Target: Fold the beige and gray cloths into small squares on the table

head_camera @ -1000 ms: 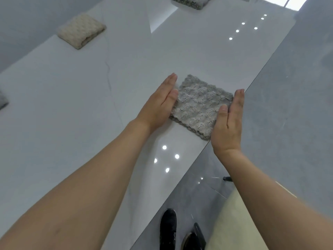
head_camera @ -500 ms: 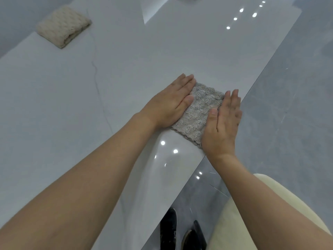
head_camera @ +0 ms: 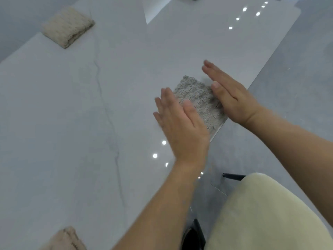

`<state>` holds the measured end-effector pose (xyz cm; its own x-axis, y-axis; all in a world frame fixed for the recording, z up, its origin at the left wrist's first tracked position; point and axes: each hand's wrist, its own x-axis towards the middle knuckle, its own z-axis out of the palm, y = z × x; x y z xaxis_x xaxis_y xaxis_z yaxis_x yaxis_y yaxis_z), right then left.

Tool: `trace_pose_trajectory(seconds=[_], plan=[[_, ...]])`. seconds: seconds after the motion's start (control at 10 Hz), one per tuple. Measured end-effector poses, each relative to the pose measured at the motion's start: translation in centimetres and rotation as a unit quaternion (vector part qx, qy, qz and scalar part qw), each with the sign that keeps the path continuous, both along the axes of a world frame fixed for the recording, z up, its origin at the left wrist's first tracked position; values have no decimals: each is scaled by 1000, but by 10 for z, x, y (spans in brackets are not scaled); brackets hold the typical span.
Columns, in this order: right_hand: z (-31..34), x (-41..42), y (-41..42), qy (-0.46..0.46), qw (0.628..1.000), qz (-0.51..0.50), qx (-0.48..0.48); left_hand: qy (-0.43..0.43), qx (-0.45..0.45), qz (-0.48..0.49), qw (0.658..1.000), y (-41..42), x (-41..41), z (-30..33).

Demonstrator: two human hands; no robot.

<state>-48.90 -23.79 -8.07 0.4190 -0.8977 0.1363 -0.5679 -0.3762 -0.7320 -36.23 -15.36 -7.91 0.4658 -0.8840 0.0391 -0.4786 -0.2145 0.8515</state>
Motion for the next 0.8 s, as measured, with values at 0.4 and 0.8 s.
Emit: trace_pose_trajectory(seconds=[0.4,0.8], plan=[[-26,-3,-27,200,967,161,-8,-222,182,-31,957,12,-24,-35],[-31,-22,-14,239,971,-24,-5,-292,127,-119,940,30,20,-35]])
